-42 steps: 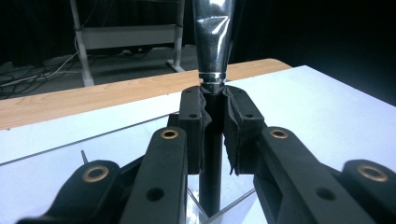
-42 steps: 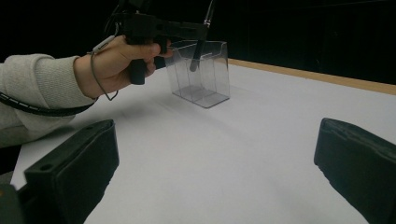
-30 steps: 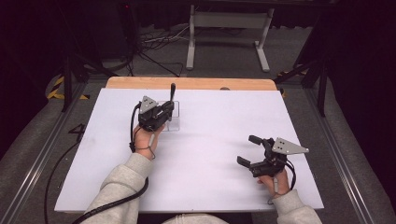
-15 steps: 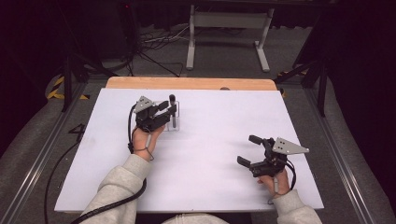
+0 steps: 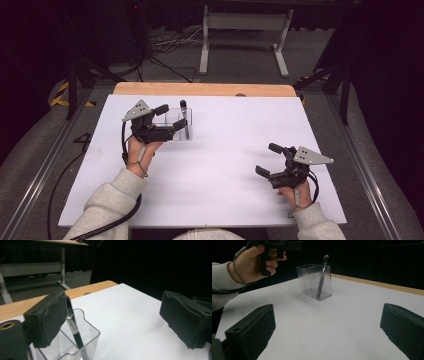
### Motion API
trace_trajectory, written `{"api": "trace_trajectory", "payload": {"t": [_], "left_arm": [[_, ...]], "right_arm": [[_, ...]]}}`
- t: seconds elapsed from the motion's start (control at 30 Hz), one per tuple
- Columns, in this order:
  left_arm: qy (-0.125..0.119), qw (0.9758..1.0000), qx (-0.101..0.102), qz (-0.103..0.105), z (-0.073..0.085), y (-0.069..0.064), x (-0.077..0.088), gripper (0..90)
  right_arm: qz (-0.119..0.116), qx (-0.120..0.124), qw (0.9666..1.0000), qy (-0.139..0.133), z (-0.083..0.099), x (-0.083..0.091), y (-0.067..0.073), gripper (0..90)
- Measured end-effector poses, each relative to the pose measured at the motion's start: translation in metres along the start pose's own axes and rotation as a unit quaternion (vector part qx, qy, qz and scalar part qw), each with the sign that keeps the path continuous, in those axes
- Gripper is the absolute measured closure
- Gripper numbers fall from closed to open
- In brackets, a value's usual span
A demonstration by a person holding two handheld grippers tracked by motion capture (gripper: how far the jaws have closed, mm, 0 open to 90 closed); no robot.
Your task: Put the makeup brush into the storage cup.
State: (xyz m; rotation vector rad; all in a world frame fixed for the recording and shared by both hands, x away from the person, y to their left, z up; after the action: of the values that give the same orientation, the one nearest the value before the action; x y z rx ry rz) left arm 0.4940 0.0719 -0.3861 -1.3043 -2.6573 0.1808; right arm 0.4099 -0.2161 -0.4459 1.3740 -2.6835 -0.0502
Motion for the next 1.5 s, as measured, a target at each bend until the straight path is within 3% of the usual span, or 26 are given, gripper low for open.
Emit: {"api": "trace_trajectory", "payload": {"t": [0.67,0.93,1.5], "left_arm": [[0.000,0.9992,-0.024,0.033,-0.002,-0.014,0.047,3.4],[0.011,0.9986,-0.037,0.036,0.008,-0.012,0.064,3.4],[0.027,0.9959,-0.047,0.073,0.031,-0.015,0.082,3.5]], "right_arm": [[0.006,0.008,0.9999,0.012,-0.005,0.004,-0.005,0.2],[0.006,0.010,0.9998,0.015,-0.005,0.004,-0.005,0.2],[0.004,0.010,0.9998,0.017,-0.001,0.003,-0.006,0.2]]}}
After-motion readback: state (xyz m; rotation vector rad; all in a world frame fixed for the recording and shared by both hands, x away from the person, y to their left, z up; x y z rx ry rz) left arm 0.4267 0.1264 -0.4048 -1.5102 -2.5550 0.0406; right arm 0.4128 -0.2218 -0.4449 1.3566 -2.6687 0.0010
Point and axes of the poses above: each handheld gripper's, and its own axes: x roughly backward along the jaws, z roughly out of its underside, y roughly to its left, the point moved 10 cm from there along -x, roughly forward along the jaws, and after that the axes turned 4 degrees about -y, right-handed, at the moved point
